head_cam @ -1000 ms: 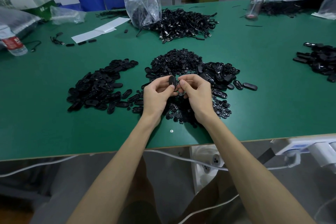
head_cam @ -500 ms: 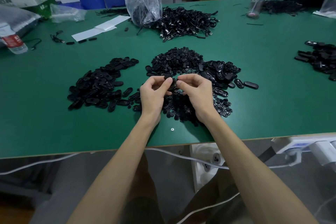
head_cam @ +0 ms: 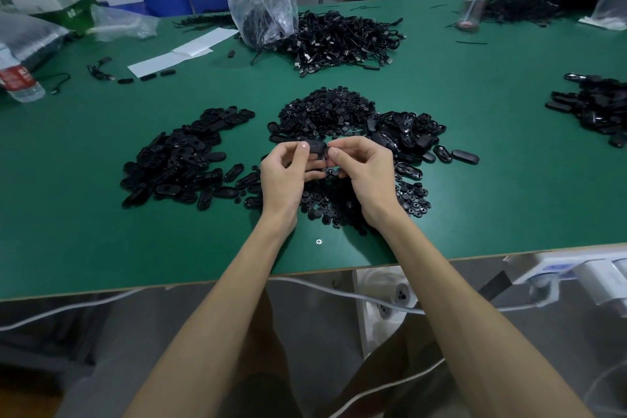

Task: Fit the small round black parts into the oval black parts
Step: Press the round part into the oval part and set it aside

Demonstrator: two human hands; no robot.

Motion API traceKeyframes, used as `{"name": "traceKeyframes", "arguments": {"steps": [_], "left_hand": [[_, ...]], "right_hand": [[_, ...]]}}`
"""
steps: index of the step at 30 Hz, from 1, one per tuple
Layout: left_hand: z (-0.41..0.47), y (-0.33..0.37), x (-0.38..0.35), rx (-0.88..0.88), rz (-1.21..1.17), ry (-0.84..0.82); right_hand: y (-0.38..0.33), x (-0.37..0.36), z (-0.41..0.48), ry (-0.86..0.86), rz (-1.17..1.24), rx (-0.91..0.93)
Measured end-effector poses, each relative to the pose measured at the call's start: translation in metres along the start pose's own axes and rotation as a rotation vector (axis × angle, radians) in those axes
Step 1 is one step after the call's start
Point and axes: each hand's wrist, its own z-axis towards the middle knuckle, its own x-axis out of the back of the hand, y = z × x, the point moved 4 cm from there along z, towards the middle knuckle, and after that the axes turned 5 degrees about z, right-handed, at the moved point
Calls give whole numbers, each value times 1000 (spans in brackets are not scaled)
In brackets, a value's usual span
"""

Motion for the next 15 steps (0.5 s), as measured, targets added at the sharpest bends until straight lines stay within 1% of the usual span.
{"name": "traceKeyframes", "arguments": {"steps": [9,15], "left_hand": [[-2,2,-1,7,-13,-44],[-2,3,-2,-23,7,-57]], "right_hand": [[2,0,1,28,-8,-11],[1,0,0,53,-32,-12]]}}
